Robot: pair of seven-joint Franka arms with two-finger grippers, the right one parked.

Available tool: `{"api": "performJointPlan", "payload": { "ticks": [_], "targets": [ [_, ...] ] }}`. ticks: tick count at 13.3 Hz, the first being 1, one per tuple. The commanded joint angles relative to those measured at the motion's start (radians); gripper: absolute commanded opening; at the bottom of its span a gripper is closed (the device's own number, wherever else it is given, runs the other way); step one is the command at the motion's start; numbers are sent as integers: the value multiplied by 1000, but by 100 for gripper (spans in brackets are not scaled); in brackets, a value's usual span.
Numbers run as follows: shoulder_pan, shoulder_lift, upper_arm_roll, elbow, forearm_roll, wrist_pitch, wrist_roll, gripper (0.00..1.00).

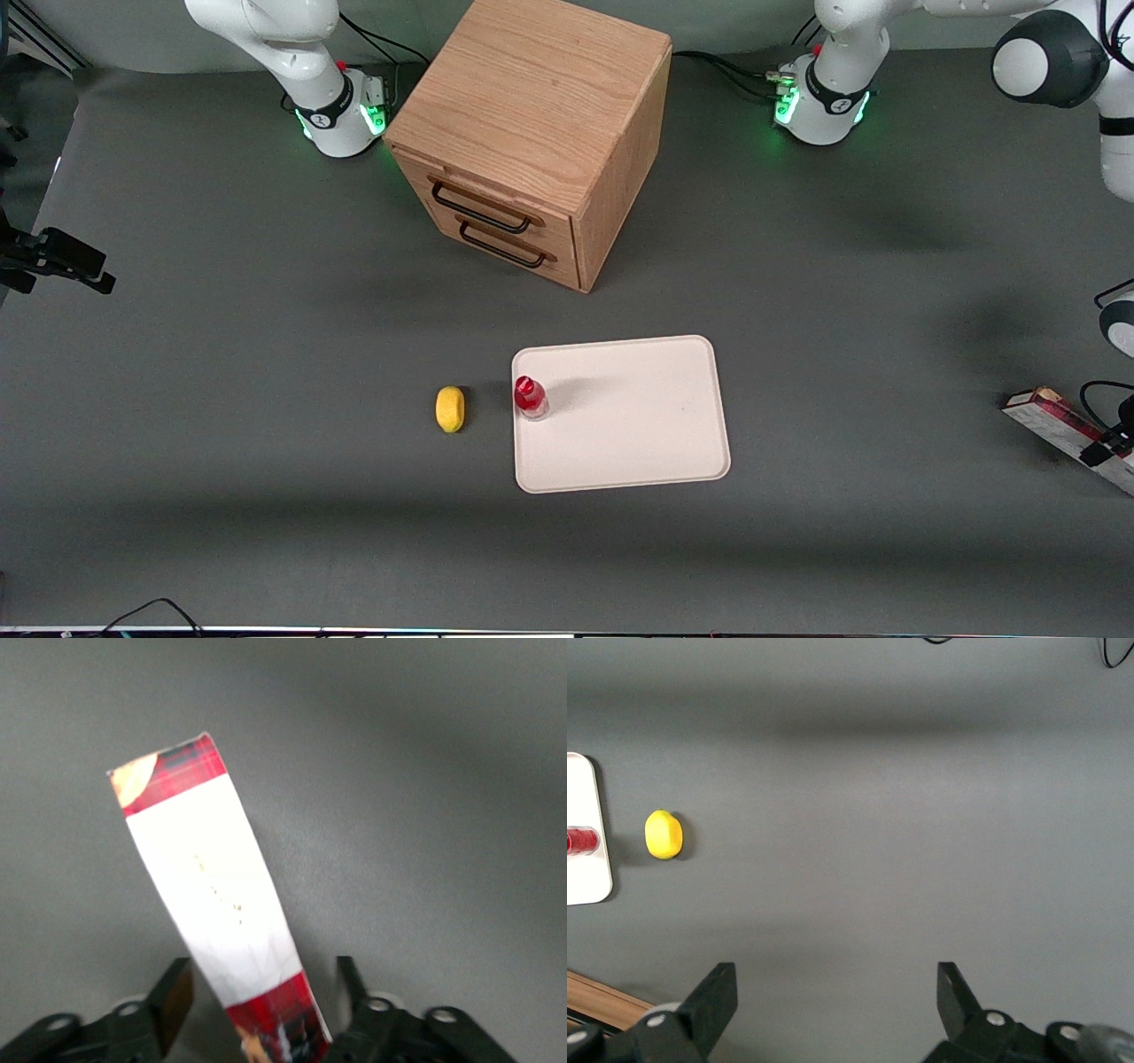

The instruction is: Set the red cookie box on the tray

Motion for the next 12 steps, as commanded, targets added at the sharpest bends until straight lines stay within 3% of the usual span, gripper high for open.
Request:
{"api": "performJointPlan", "payload": {
  "ticks": [1, 3, 5, 9, 12],
  "targets": [
    [-9, 20, 0, 28, 12, 12, 17, 28],
    [-11, 17, 0, 25, 72, 20, 36, 0],
    [-12, 17, 1, 28, 174, 58, 57, 0],
    [-21, -24, 1, 29, 190, 31, 68, 0],
    [-24, -96, -22, 72, 182, -212, 167, 0]
  ]
}}
